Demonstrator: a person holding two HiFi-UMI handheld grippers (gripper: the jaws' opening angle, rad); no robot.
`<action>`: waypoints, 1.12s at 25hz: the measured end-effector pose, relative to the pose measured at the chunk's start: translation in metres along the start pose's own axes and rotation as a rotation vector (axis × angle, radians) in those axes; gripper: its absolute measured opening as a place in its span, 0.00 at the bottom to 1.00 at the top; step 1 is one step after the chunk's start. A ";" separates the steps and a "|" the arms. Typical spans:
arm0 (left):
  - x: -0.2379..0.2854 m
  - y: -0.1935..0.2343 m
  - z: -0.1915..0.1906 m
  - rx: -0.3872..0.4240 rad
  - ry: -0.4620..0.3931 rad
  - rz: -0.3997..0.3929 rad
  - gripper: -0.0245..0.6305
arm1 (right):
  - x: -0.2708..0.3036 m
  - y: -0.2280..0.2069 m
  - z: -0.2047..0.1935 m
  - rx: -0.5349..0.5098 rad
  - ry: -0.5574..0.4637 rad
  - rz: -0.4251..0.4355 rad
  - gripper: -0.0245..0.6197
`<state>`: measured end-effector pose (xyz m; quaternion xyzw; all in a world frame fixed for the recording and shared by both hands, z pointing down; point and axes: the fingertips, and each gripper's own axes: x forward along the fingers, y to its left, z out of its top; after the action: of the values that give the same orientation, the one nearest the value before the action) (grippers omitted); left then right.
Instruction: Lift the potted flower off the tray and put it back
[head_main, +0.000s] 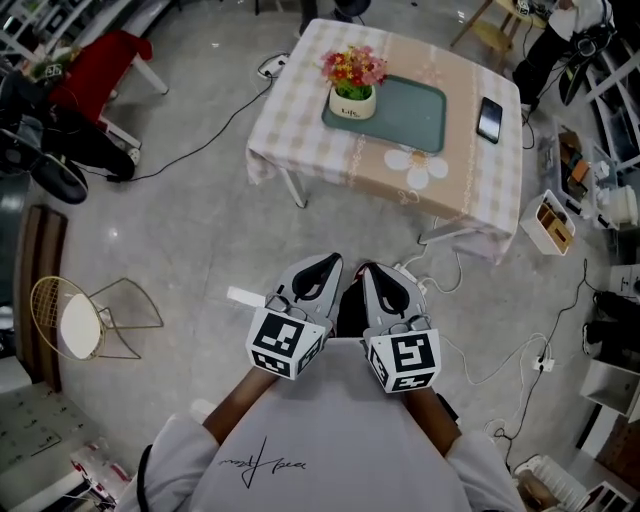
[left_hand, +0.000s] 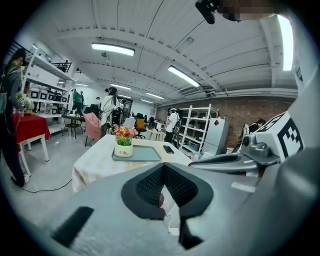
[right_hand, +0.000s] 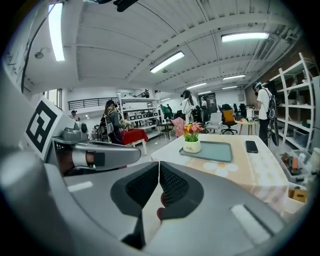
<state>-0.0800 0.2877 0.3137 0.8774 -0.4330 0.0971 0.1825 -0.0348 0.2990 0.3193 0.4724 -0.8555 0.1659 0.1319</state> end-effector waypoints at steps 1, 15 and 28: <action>0.007 0.003 0.004 0.002 0.001 0.005 0.04 | 0.006 -0.005 0.004 -0.001 0.001 0.009 0.06; 0.099 0.022 0.056 0.055 -0.017 0.036 0.04 | 0.062 -0.094 0.051 -0.012 -0.038 0.071 0.06; 0.138 0.050 0.070 0.054 0.002 0.099 0.04 | 0.091 -0.126 0.074 -0.011 -0.085 0.099 0.06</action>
<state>-0.0357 0.1313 0.3069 0.8593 -0.4731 0.1188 0.1542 0.0199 0.1367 0.3071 0.4353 -0.8837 0.1470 0.0895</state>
